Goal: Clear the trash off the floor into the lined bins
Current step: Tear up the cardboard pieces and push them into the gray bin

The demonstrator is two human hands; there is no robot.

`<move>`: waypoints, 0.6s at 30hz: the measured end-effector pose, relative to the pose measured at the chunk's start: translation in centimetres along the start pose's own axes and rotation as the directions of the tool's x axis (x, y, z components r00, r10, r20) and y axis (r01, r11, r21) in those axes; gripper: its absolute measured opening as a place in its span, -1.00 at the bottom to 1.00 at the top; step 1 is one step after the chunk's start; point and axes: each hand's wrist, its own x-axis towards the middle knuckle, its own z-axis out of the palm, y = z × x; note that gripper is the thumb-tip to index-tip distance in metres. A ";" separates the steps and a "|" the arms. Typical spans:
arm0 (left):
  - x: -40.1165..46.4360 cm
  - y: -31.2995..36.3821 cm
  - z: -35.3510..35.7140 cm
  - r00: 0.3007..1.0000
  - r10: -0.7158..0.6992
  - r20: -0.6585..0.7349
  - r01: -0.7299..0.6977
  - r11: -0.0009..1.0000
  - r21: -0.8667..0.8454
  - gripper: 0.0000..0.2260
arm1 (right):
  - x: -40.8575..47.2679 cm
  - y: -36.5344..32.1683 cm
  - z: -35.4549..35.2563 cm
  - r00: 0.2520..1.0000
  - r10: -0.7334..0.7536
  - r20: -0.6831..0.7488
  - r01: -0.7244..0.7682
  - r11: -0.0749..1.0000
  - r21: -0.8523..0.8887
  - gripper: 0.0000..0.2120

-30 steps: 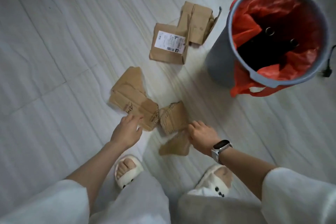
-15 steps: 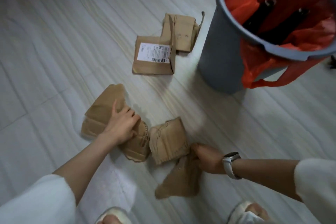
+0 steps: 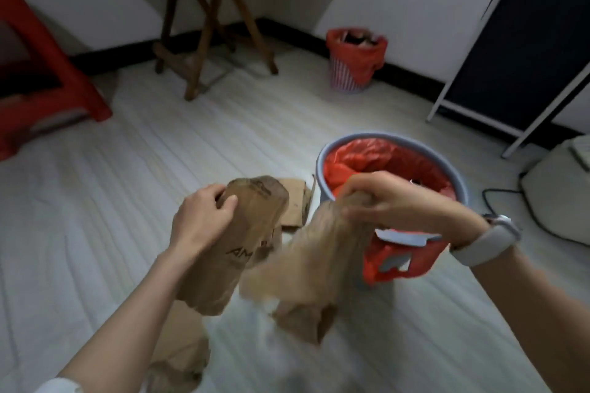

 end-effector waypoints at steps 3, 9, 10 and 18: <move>1.6 4.3 -0.4 0.972 -0.049 -0.229 -0.016 0.962 -0.271 -0.83 | -0.2 1.4 -3.3 0.858 0.086 -0.507 -0.074 0.996 0.044 -0.90; 3.4 13.1 1.3 0.954 -0.107 -0.281 -0.108 0.749 -0.654 -0.84 | -1.5 6.7 -5.8 0.362 0.237 -0.902 -0.206 0.963 0.171 -0.83; 3.4 14.3 1.8 0.954 -0.089 -0.286 -0.133 0.730 -0.671 -0.83 | -1.7 7.2 -5.9 0.314 0.221 -0.923 -0.218 0.963 0.156 -0.84; 2.5 19.0 6.4 0.958 0.270 -0.094 -0.272 0.765 -0.583 -0.94 | -2.2 12.6 -4.8 0.513 0.413 -0.752 -0.468 0.869 0.159 -0.65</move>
